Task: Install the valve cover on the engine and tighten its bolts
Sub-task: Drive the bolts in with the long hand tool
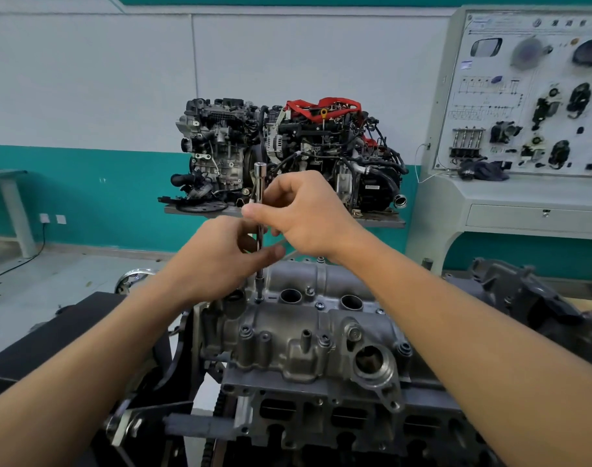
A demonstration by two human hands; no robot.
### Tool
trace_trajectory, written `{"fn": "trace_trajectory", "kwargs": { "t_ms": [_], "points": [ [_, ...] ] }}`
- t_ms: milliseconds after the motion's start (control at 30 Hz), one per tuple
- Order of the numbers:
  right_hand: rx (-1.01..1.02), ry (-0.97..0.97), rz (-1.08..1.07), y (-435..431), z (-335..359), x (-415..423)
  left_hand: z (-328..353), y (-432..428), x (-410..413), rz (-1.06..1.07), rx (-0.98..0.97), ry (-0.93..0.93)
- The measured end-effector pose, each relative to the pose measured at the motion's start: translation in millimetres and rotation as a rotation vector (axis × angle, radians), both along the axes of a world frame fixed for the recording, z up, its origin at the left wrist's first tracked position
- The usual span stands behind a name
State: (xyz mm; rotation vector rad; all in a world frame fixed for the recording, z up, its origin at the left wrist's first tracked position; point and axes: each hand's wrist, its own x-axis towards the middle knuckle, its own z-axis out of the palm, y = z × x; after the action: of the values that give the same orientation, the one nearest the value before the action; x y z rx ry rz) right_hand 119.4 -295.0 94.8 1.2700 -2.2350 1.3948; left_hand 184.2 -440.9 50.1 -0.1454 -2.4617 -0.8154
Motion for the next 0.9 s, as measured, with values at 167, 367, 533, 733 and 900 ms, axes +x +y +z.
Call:
{"fn": "trace_trajectory", "kwargs": {
  "t_ms": [167, 367, 533, 733, 900],
  "points": [
    [-0.012, -0.172, 0.099, 1, -3, -1, -4, -2, 2, -0.014, 0.064, 0.077],
    [-0.097, 0.020, -0.059, -6, -8, 0, -3, 1, 0, -0.073, 0.109, -0.002],
    [-0.057, -0.073, -0.034, -7, -10, -1, -10, -6, -3, 0.012, 0.126, 0.043],
    [-0.013, -0.154, 0.124, 3, -7, -5, -5, -1, 2, -0.118, 0.141, -0.118],
    [-0.105, -0.031, 0.051, -8, -16, -4, -13, 2, 2, -0.008, 0.074, -0.178]
  ]
}}
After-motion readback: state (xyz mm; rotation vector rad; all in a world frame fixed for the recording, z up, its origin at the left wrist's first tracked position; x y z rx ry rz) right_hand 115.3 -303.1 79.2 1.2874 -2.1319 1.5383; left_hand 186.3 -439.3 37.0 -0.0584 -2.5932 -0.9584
